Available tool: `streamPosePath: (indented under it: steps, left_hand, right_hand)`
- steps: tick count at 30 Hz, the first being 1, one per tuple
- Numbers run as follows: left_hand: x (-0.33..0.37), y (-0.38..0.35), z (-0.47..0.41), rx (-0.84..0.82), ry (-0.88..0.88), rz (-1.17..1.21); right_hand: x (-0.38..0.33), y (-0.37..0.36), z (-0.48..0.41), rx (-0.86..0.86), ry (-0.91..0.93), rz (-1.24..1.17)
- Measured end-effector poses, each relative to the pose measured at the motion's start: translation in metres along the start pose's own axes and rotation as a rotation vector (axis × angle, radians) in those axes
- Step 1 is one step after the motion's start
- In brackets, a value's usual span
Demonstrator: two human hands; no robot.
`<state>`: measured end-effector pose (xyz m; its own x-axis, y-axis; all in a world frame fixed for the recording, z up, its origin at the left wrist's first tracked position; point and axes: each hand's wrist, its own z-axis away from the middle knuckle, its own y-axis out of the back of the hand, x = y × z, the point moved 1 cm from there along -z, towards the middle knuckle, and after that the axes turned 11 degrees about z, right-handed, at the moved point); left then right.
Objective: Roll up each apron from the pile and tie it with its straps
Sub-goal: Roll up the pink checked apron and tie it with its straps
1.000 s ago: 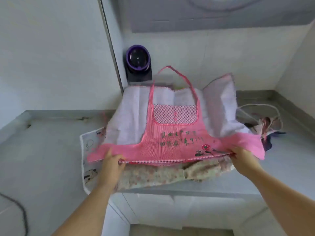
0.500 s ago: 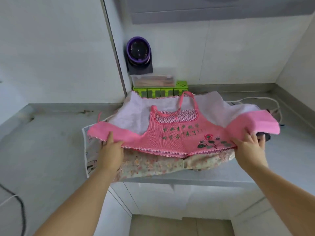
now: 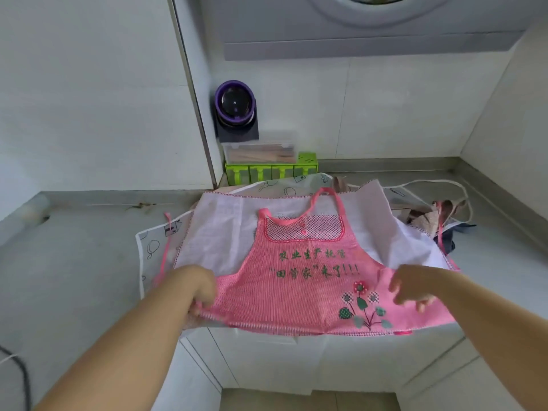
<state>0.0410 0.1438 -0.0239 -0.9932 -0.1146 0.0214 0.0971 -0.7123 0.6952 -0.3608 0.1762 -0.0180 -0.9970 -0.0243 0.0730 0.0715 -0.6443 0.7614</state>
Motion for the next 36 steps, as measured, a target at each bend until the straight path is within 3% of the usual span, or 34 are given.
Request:
streamPosePath:
  steps: [3,7,11,21,28,33,36]
  left_hand:
    - [0.011,-0.002,-0.019,0.138,-0.115,0.103]
    - [0.036,-0.008,-0.029,0.358,-0.377,0.218]
    - [0.052,-0.009,-0.055,0.490,-0.493,0.233]
    - [0.060,-0.005,-0.110,0.430,-0.561,0.149]
    - [0.059,0.010,-0.120,0.371,-0.601,0.193]
    - [0.062,0.019,-0.128,0.295,-0.588,0.174]
    - [0.064,0.021,-0.128,0.270,-0.579,0.192]
  right_hand:
    - [-0.024,0.005,-0.016,0.175,0.159,0.064]
    - [-0.062,0.016,-0.037,0.294,0.294,0.022]
    - [-0.091,0.034,-0.076,0.360,0.351,0.014]
    - [-0.141,0.105,-0.190,0.281,0.433,0.174]
    - [-0.139,0.206,-0.244,0.525,0.325,-0.135]
    - [-0.136,0.206,-0.235,0.571,0.264,-0.206]
    - [-0.138,0.179,-0.214,0.557,0.319,-0.209]
